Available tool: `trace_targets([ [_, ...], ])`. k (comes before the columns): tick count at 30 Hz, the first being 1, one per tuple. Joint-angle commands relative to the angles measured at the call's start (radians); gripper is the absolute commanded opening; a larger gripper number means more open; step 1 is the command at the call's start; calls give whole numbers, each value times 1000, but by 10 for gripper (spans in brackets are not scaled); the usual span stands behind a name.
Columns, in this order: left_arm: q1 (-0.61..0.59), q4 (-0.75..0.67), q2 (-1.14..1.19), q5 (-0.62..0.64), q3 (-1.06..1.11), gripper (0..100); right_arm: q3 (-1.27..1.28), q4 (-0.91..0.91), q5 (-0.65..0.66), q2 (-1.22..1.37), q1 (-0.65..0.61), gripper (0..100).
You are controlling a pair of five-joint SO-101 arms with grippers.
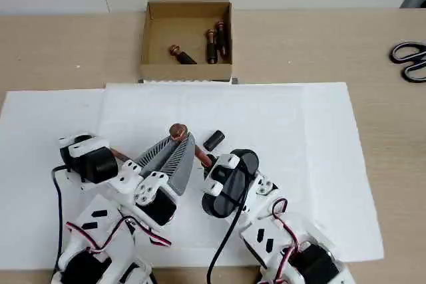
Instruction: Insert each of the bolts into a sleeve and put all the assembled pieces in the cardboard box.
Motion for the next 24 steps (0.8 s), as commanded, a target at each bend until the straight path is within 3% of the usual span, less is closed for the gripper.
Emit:
trace_targets([
  [1, 14, -23, 0, -72, -24, 5, -18, -35, 9, -10, -10, 3],
  [4, 11, -23, 0, -124, -28, 5, -18, -33, 9, -10, -10, 3],
  [17, -23, -20, 0, -123, 7, 5, -15, -39, 9, -10, -10, 3],
  [24, -21, 29, -2, -26, 44, 5, -20, -44, 9, -12, -10, 3],
])
